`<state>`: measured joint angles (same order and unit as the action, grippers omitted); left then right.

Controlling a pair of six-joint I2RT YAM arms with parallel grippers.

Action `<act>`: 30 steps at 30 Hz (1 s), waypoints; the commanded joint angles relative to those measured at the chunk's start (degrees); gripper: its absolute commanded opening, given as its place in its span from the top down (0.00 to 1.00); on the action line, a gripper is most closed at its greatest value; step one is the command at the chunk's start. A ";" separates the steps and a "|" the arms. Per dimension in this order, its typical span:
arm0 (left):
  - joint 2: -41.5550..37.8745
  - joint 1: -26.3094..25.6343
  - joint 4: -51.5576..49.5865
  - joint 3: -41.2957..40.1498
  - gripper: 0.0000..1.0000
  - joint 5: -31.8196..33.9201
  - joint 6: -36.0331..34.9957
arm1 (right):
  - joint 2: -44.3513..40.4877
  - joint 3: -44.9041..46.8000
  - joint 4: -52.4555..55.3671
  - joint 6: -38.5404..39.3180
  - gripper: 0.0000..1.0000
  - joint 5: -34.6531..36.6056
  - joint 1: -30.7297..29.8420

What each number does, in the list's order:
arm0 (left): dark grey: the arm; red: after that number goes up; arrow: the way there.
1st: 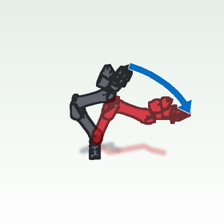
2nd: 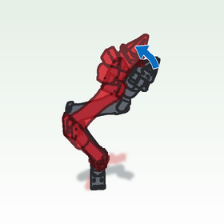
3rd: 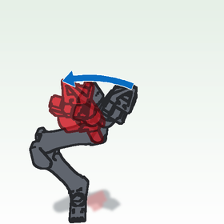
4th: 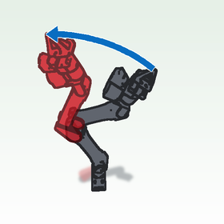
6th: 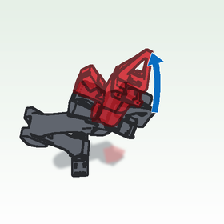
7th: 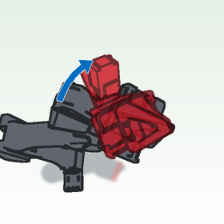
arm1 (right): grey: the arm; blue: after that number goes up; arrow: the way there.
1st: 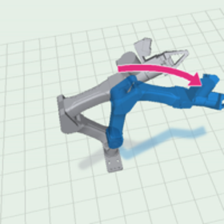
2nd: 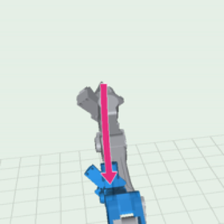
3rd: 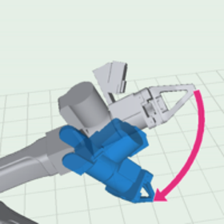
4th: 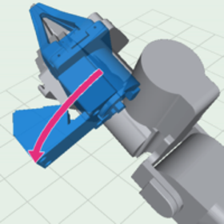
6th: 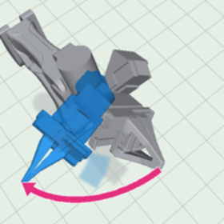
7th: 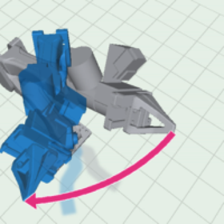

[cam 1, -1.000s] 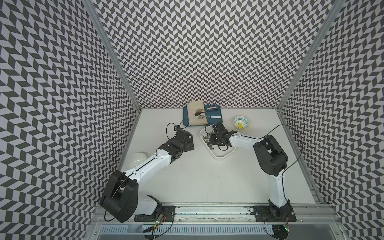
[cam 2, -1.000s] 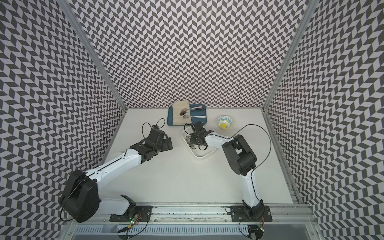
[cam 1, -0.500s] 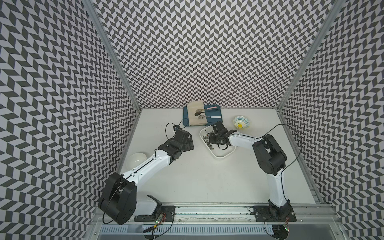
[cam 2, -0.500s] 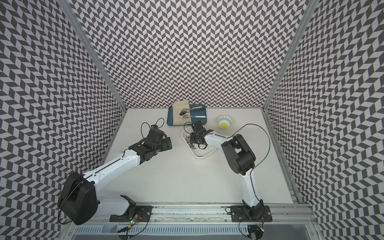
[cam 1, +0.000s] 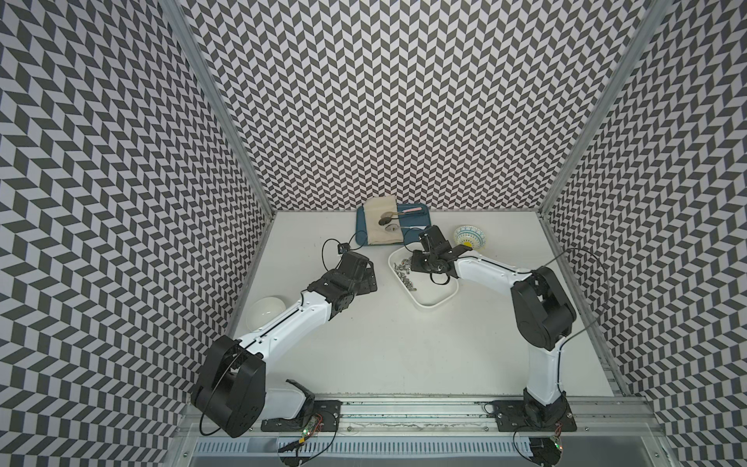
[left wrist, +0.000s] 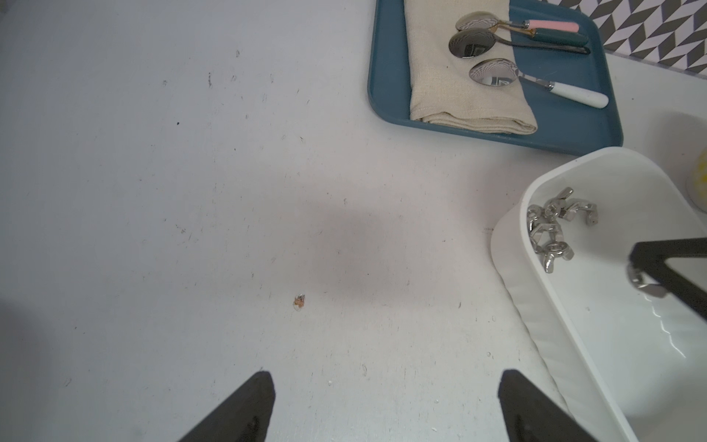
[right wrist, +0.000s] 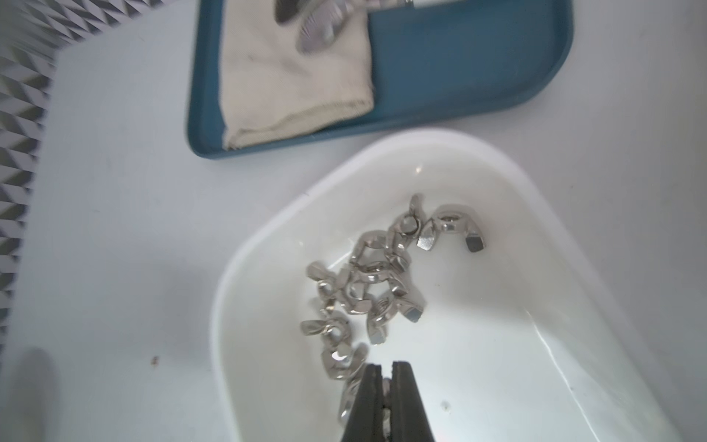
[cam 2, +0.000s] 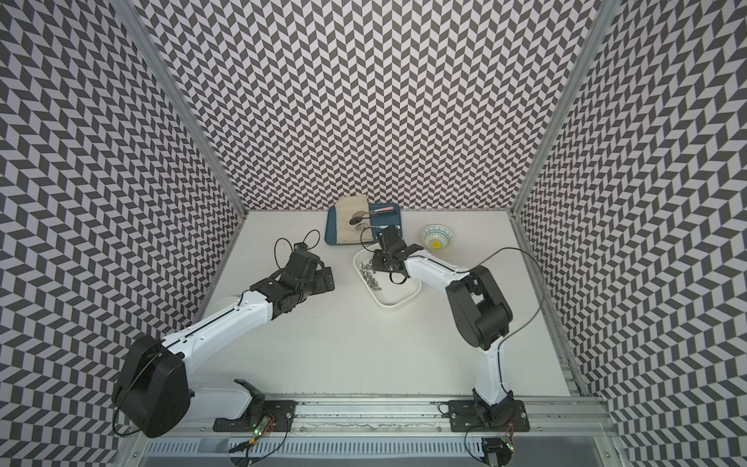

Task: Take out the wing nut from the storage box
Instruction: Pick up the wing nut from the storage box, then place the wing nut at the center of the board.

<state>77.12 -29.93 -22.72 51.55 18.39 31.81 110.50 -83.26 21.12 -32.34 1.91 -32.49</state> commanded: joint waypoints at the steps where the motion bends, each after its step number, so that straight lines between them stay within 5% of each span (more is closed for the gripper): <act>1: -0.03 -0.20 0.57 1.82 0.05 0.77 -0.30 | -7.67 2.56 -0.16 0.60 1.00 1.16 3.62; 10: 0.67 -0.13 0.40 2.85 0.04 0.07 -0.85 | -16.20 18.77 -4.02 2.73 1.00 0.04 18.16; 30: 2.53 -0.21 -0.92 5.89 0.05 -0.39 -0.96 | -5.45 20.38 -6.36 8.12 1.00 6.84 15.18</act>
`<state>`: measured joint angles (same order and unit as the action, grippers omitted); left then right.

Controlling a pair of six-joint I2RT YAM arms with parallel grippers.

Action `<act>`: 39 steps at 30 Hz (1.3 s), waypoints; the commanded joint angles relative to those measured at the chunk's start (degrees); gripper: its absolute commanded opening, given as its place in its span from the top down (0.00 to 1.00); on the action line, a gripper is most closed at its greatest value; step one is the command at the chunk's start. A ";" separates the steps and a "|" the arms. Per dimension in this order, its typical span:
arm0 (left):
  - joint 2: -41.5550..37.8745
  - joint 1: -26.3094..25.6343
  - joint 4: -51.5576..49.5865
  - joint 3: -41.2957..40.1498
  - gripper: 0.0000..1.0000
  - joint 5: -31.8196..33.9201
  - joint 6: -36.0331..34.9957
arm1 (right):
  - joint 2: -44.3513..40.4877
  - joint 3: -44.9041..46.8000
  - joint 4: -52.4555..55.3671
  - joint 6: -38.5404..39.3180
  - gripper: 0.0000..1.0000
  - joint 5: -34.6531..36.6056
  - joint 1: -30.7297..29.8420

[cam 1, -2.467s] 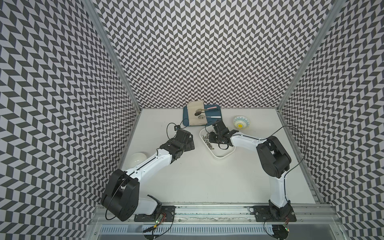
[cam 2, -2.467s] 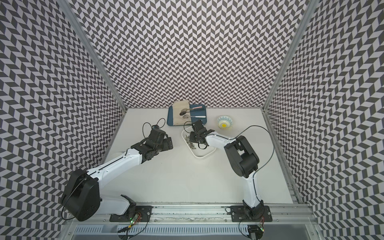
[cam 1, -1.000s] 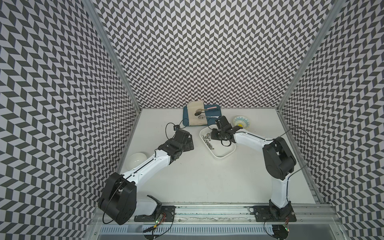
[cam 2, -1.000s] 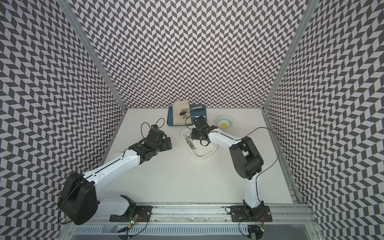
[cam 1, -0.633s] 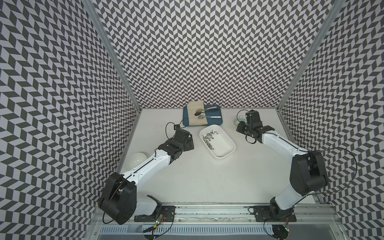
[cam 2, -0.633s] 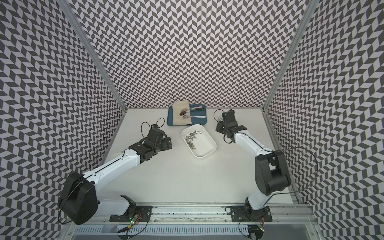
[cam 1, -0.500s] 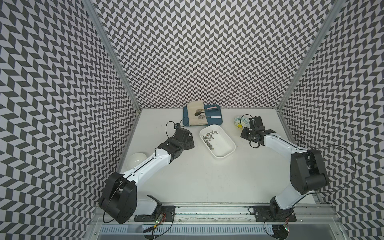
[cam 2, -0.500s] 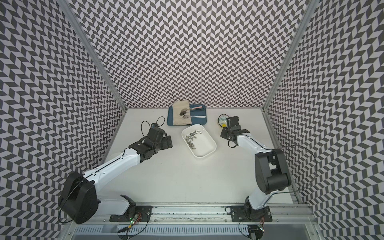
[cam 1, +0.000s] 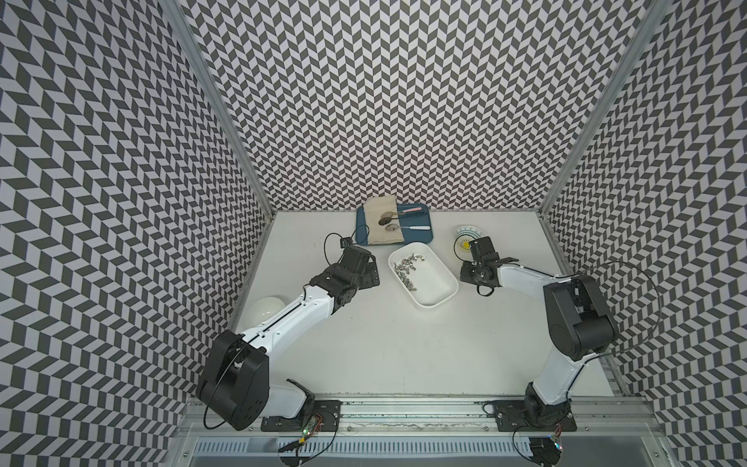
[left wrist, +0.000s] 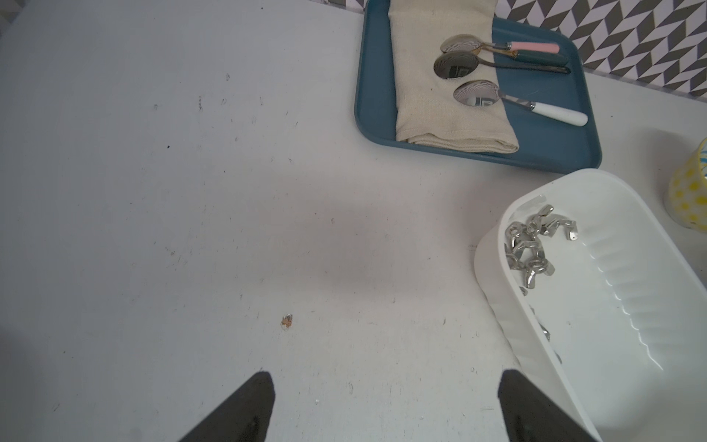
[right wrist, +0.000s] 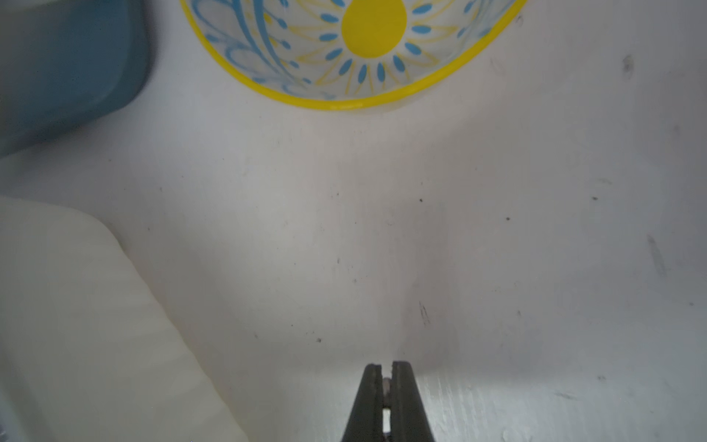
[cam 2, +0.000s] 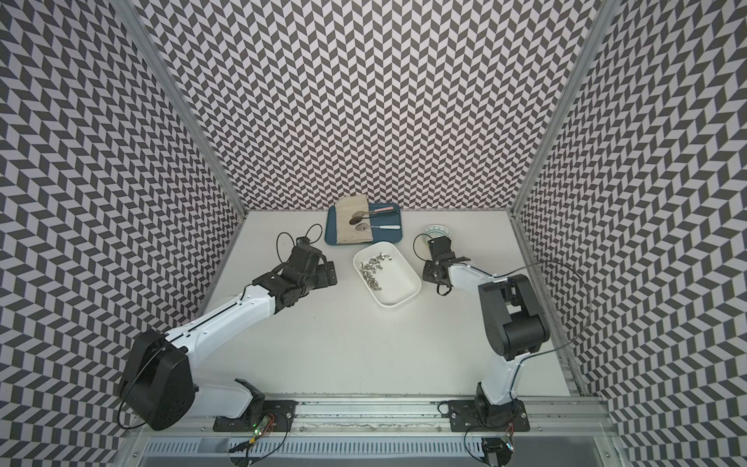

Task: Take out the wing nut from the storage box
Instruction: Place the wing nut at the center of the board, then pick up the wing nut from the storage box.

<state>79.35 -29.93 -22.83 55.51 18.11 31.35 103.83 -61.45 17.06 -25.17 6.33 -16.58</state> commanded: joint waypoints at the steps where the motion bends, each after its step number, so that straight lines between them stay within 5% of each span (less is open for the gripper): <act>1: 0.35 -0.21 -0.90 2.05 0.05 -0.14 -0.48 | 1.52 -1.54 -2.29 1.08 1.00 2.71 -0.82; 5: 0.41 -0.17 -1.08 2.37 0.05 0.00 -0.59 | 2.63 -1.48 -2.60 1.61 1.00 3.66 -1.00; 11: 0.41 -0.16 -1.43 2.98 0.04 0.34 -0.74 | 2.72 -2.00 -2.29 1.50 0.86 3.69 -1.00; 27: 0.96 -0.05 -1.55 5.95 0.04 0.53 -2.06 | -7.27 -13.38 2.88 2.93 0.63 0.65 -1.99; 39: 1.33 1.23 -2.20 6.01 0.04 -1.76 -0.56 | -2.49 -20.89 2.25 0.30 0.60 -2.48 -14.32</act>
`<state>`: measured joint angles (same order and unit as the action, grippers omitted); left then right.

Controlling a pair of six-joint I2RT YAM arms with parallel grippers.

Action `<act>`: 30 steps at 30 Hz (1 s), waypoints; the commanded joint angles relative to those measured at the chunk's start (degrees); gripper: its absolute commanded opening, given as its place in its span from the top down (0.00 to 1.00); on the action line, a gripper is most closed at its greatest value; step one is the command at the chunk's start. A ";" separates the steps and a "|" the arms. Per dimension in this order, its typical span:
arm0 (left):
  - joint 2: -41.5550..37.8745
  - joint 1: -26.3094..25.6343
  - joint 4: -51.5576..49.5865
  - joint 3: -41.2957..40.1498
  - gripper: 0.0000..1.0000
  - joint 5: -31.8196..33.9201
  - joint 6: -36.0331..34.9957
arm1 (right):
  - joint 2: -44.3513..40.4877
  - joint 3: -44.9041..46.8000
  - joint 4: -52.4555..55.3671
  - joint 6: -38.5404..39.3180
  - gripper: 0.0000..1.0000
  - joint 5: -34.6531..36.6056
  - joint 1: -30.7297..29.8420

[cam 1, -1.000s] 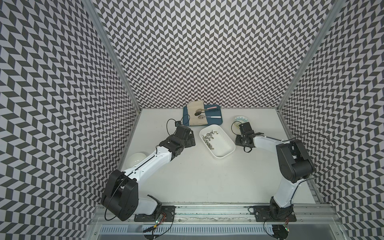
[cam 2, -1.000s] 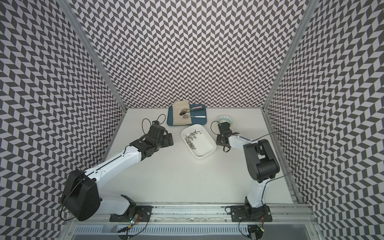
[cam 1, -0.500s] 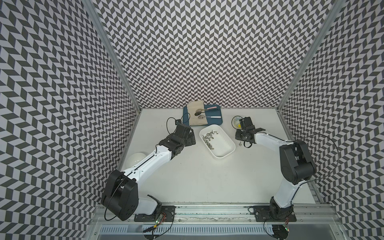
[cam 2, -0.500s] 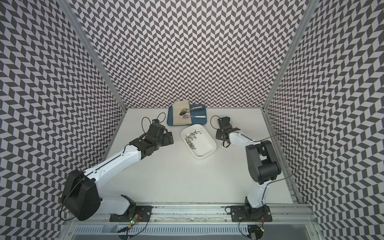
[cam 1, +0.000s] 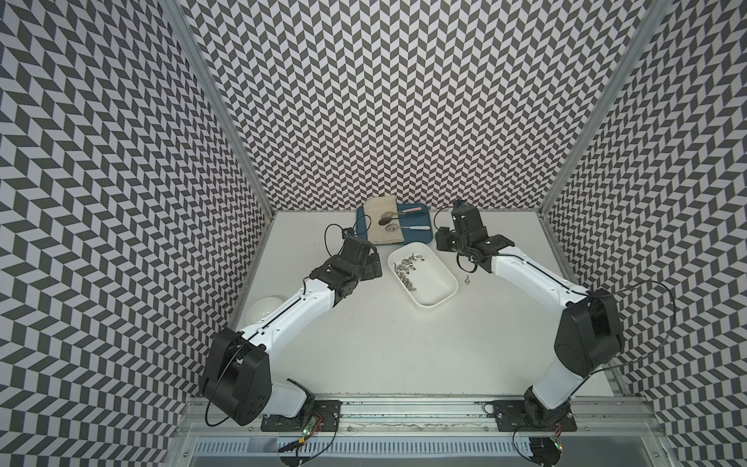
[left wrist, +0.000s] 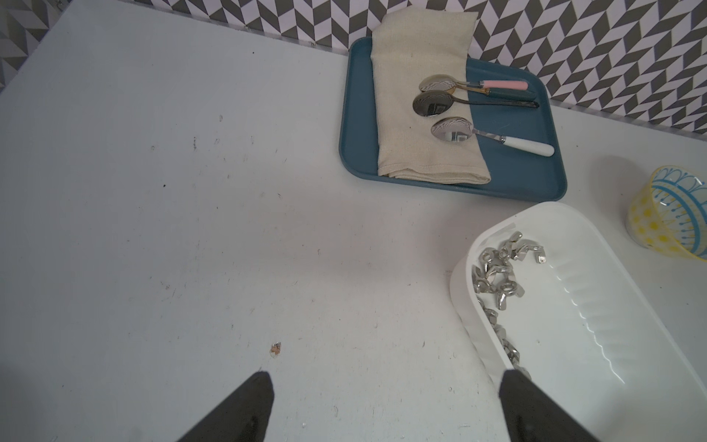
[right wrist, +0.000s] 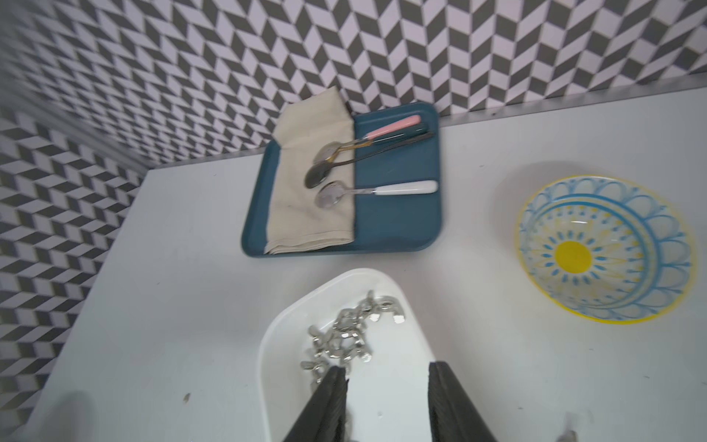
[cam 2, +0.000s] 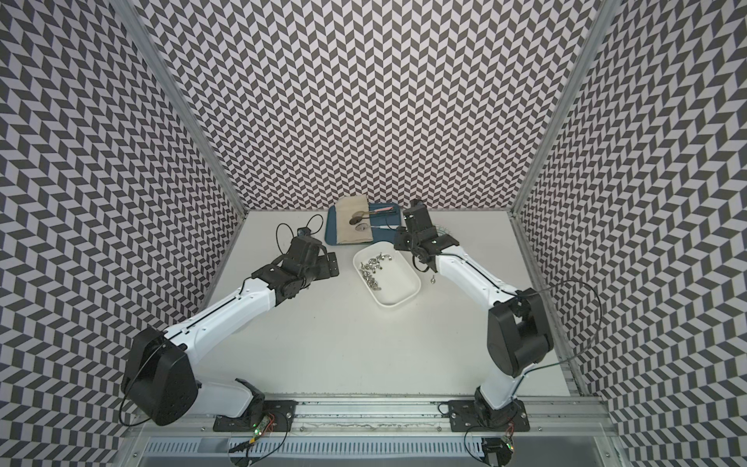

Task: Take out the wing nut from the storage box
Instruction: Pick up the wing nut from the storage box.

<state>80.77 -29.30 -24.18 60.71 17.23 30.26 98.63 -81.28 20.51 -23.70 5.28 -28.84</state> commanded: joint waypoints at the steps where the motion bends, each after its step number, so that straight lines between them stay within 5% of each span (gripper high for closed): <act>1: -0.31 0.72 -0.99 0.58 0.04 -0.97 0.68 | 3.94 -1.29 -1.66 -1.34 0.60 -1.94 -3.00; 16: -6.19 1.59 -1.44 -5.96 0.04 -1.23 3.71 | 19.09 -7.52 -1.44 -0.94 0.63 -0.28 -6.71; 30: -6.58 1.77 -2.53 -5.56 0.04 -0.27 3.46 | 22.42 -7.32 -1.45 -11.85 0.62 -4.67 -5.72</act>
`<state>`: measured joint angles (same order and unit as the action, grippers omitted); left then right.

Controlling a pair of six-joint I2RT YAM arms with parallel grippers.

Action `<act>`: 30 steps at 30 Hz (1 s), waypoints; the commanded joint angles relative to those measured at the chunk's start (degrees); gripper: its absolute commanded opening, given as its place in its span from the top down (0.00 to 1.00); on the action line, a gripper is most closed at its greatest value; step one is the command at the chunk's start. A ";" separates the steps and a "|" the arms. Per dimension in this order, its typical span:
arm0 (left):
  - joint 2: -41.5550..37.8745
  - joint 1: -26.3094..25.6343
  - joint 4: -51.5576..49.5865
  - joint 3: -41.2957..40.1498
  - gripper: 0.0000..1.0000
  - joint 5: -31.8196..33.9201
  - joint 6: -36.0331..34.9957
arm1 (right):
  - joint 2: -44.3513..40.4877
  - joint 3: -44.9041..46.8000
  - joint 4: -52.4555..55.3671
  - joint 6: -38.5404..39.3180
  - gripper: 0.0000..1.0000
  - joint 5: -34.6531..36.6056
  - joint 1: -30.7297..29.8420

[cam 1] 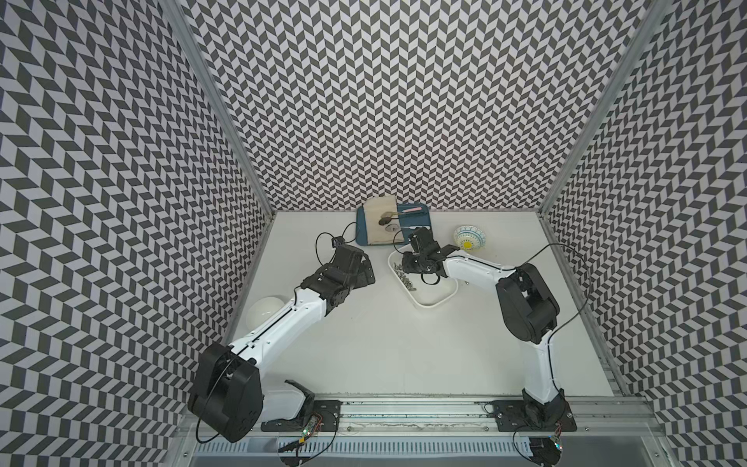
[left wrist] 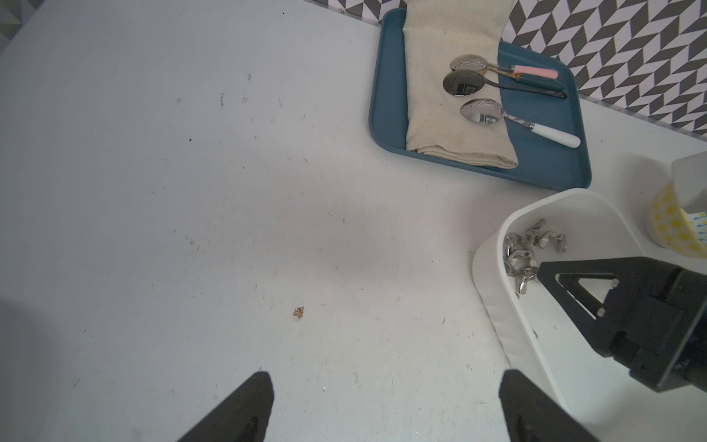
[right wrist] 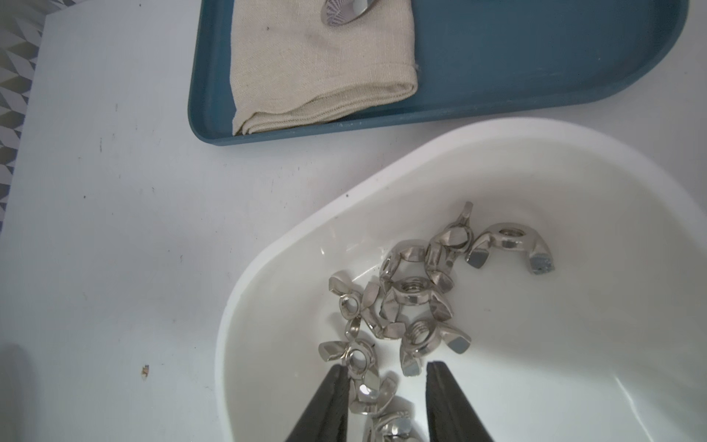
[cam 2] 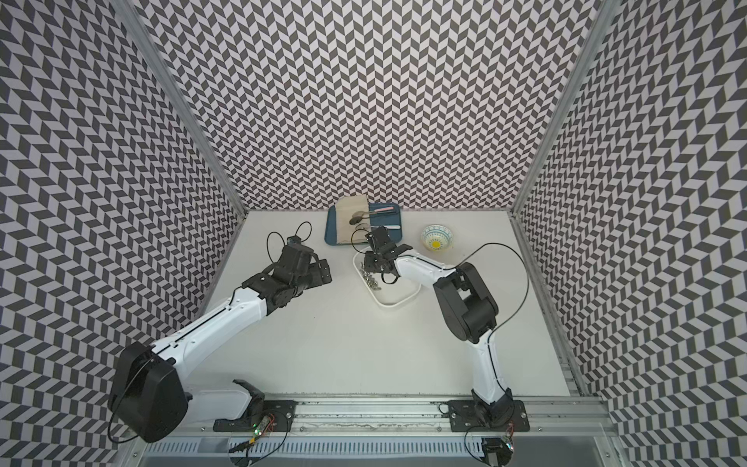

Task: Take out the wing nut from the storage box
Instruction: Pick up the wing nut from the storage box.

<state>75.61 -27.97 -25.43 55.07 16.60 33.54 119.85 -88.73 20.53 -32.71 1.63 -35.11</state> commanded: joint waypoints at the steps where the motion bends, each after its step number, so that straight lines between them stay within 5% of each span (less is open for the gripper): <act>1: -1.49 0.38 -1.29 -0.04 0.04 0.44 0.12 | 1.63 0.08 -1.47 -3.44 0.62 -1.58 0.82; 30: -1.79 1.61 -1.00 -0.12 0.04 0.89 -0.06 | 6.25 -0.04 -4.54 -8.40 0.75 -6.67 2.95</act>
<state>74.87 -26.79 -25.87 55.07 16.84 33.54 124.25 -87.70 17.15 -40.71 -4.60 -32.42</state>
